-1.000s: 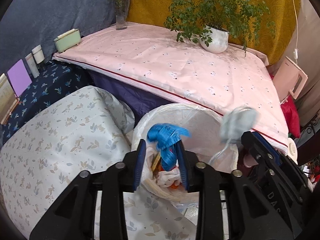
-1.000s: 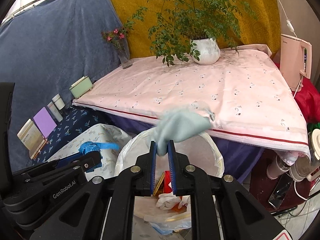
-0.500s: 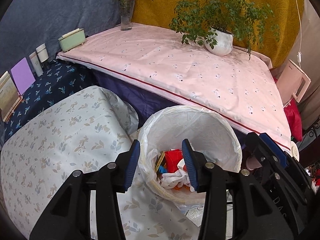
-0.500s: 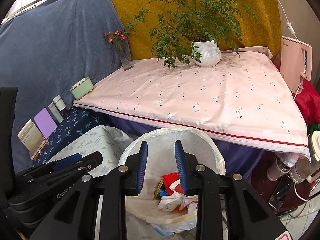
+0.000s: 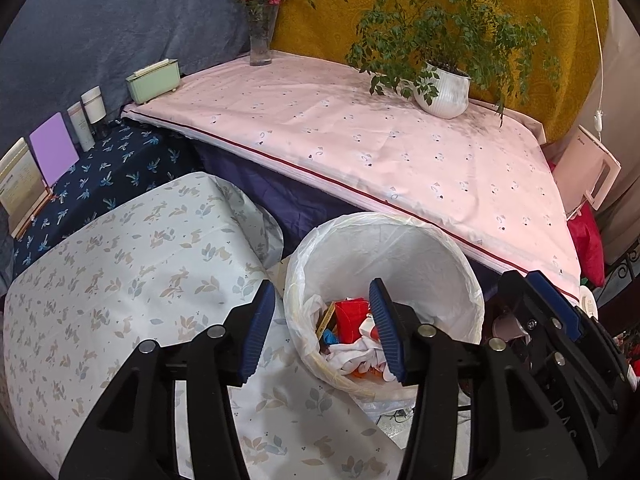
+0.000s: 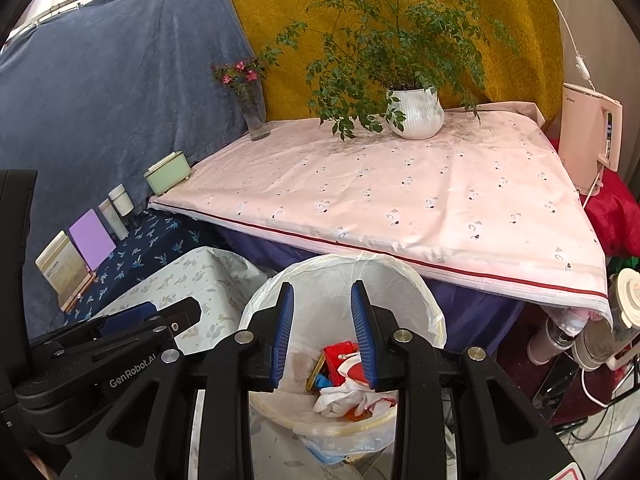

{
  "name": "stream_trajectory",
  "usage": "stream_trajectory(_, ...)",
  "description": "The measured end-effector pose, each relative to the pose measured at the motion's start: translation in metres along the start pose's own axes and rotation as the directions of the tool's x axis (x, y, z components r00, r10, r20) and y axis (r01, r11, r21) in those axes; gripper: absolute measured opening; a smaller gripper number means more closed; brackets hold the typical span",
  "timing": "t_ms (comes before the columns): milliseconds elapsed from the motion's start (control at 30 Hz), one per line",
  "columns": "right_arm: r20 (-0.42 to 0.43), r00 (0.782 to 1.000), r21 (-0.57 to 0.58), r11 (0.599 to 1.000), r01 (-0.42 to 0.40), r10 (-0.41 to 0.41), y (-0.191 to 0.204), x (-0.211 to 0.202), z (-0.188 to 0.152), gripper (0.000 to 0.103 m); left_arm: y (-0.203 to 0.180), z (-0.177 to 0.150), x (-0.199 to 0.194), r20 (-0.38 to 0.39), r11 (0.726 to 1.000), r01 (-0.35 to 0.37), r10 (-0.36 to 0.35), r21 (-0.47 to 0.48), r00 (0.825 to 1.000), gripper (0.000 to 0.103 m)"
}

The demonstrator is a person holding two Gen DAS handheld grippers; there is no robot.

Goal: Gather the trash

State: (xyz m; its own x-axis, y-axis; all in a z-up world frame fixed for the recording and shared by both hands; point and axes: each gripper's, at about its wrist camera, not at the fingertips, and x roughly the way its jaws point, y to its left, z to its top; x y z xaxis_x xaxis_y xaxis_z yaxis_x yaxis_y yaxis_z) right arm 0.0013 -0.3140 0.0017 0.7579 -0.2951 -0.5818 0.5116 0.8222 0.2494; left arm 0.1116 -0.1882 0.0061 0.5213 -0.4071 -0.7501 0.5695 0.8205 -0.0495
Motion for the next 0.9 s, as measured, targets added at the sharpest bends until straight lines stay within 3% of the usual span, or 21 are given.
stream_trajectory(467, -0.004, 1.0, -0.047, 0.999, 0.019, -0.02, 0.012, -0.019, -0.015, 0.046, 0.016, -0.022, -0.014, 0.009, 1.0, -0.026, 0.026, -0.012, 1.0, 0.056)
stream_trajectory(633, -0.014, 0.999, -0.072, 0.997, 0.031, -0.032, 0.019, -0.025, -0.025, 0.054, 0.024, -0.032, -0.018, 0.012, 0.999, -0.047, 0.047, -0.018, 0.999, 0.063)
stream_trajectory(767, -0.02, 0.999, -0.077, 0.997, 0.032, -0.033, 0.021, -0.029, -0.033, 0.068, 0.03, -0.042, -0.024, 0.028, 0.997, -0.069, 0.07, -0.026, 0.997, 0.072)
stream_trajectory(900, -0.035, 0.998, -0.1, 0.994, 0.044, -0.048, 0.024, -0.032, -0.041, 0.073, 0.034, -0.053, -0.027, 0.025, 0.996, -0.086, 0.087, -0.019, 0.996, 0.079)
